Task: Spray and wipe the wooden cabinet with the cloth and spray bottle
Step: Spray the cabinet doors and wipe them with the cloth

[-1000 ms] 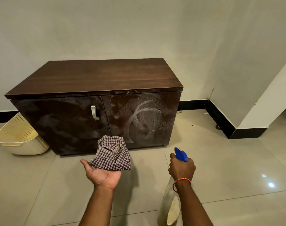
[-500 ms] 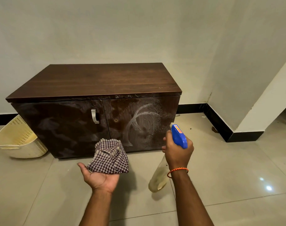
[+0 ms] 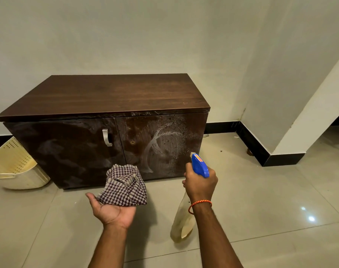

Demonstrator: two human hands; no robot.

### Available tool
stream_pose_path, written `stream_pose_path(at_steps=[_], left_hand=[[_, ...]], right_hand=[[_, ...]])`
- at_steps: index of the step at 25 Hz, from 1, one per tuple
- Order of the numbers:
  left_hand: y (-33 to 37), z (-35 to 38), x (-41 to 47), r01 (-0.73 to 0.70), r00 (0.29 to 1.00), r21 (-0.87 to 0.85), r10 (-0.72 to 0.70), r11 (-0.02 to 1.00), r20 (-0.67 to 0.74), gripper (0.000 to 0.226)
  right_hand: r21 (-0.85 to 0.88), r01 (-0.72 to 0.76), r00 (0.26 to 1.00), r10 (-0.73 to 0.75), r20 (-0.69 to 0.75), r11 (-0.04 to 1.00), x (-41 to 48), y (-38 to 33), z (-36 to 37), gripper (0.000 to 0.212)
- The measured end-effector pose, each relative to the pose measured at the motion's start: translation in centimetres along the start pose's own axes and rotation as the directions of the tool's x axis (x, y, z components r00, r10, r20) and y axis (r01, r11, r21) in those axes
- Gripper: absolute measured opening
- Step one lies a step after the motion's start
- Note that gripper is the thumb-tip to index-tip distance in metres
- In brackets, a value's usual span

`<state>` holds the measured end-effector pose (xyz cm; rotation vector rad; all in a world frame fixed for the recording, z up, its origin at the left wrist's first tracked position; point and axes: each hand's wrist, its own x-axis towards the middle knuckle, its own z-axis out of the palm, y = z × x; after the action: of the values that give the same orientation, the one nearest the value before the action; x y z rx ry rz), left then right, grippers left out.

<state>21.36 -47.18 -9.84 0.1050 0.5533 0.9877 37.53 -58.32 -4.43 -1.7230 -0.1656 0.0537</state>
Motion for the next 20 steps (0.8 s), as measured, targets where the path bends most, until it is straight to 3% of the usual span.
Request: stream_pose_path(at_steps=[4, 14, 20], left_hand=[[-0.1, -0.2, 0.0, -0.002, 1.000, -0.001, 0.002, 1.000, 0.006, 0.087], [-0.2, -0.1, 0.0, -0.018, 1.000, 0.012, 0.018, 1.000, -0.004, 0.087], [0.0, -0.2, 0.1, -0.036, 0.999, 0.018, 0.036, 0.999, -0.017, 0.086]], right_hand=[[-0.062, -0.161, 0.986, 0.163, 0.020, 0.985, -0.5, 2.7, 0.4, 0.021], [-0.150, -0.377, 0.919, 0.389, 0.062, 0.914, -1.4, 6.8, 0.5, 0.023], [-0.141, -0.393, 0.907, 0.408, 0.104, 0.909, -1.8, 6.7, 0.5, 0.023]])
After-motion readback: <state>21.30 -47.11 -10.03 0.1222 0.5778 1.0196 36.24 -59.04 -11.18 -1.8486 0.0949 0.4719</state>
